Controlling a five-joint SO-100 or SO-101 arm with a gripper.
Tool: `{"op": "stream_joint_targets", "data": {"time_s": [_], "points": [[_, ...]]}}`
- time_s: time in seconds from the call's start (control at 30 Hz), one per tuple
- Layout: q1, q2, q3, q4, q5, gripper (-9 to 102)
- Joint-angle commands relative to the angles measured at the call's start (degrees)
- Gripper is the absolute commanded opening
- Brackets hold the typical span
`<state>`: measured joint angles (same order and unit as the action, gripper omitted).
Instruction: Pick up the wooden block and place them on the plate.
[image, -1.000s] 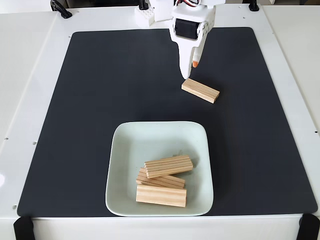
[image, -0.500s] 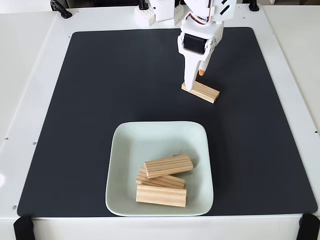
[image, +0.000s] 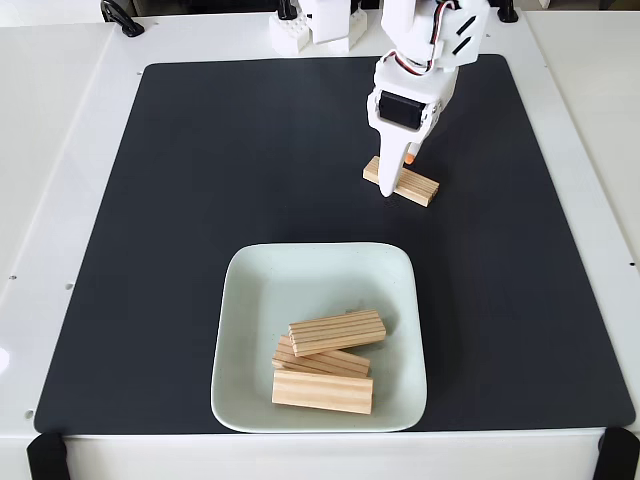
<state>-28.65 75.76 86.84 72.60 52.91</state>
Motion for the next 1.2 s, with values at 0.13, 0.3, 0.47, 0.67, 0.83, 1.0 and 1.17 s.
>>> {"op": "stream_joint_targets", "data": {"time_s": [0.13,0.3,0.47,0.67,0.83,1.0,1.17], "points": [[0.26,0.26,-2.46,-0.26,0.18,25],[0.18,-2.55,-3.87,-0.35,0.18,25],[0.18,-3.6,-6.15,-0.35,0.18,25],[0.18,-3.69,-5.54,-0.35,0.18,25],[0.18,-3.69,-5.27,-0.35,0.09,22],[0.09,-3.78,-5.27,-0.35,0.09,14],[0.09,-3.78,-3.87,-0.26,0.09,4]]}}
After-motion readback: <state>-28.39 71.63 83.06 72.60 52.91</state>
